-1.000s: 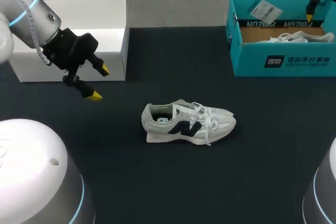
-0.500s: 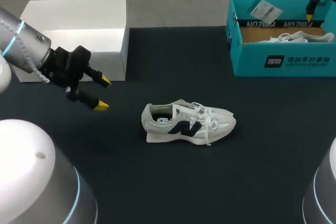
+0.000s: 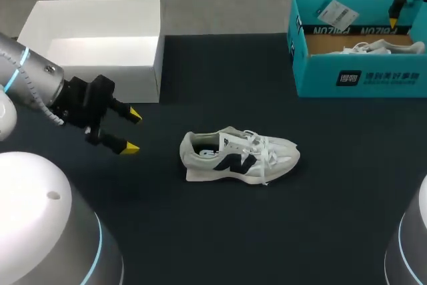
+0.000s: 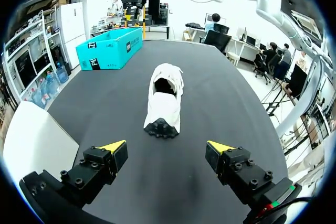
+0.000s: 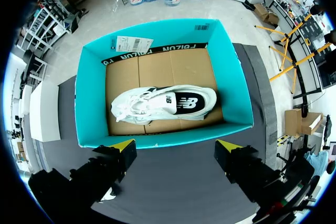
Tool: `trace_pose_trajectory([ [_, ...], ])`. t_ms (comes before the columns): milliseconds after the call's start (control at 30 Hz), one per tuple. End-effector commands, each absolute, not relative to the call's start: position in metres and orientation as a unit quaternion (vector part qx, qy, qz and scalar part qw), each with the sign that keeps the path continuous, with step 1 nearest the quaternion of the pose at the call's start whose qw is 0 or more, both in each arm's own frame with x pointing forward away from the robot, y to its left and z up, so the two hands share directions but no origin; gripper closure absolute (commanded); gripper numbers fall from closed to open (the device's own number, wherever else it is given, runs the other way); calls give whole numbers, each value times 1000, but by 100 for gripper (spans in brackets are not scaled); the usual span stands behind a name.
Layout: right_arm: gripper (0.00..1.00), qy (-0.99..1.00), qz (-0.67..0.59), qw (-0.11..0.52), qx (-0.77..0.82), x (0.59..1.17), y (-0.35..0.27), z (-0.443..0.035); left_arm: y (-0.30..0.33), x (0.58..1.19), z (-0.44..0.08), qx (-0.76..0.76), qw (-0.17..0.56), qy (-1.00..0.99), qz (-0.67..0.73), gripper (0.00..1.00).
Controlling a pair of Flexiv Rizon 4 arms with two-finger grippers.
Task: Take the shoe out of the shoebox, open the shoe tongue, remove and reinsert the insole, then place the shoe into the shoebox
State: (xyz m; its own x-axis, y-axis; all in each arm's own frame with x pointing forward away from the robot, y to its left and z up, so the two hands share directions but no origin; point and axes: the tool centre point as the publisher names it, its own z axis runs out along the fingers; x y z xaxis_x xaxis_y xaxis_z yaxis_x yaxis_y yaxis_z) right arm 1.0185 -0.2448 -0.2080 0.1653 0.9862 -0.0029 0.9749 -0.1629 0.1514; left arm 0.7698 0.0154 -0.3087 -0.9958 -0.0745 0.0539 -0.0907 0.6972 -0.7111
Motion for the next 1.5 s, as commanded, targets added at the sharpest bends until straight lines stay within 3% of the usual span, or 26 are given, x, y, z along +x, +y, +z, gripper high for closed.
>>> trace_pose_trajectory([
  [33,0,644,49,59,761,1018,-245,-208,16,769,-308,45,9,-921,386,0],
  [900,0,644,49,59,761,1018,-245,-208,-47,769,-376,82,-18,-889,450,0],
  [1500,0,644,49,59,761,1018,-245,-208,-85,778,-395,67,-10,-885,461,0],
])
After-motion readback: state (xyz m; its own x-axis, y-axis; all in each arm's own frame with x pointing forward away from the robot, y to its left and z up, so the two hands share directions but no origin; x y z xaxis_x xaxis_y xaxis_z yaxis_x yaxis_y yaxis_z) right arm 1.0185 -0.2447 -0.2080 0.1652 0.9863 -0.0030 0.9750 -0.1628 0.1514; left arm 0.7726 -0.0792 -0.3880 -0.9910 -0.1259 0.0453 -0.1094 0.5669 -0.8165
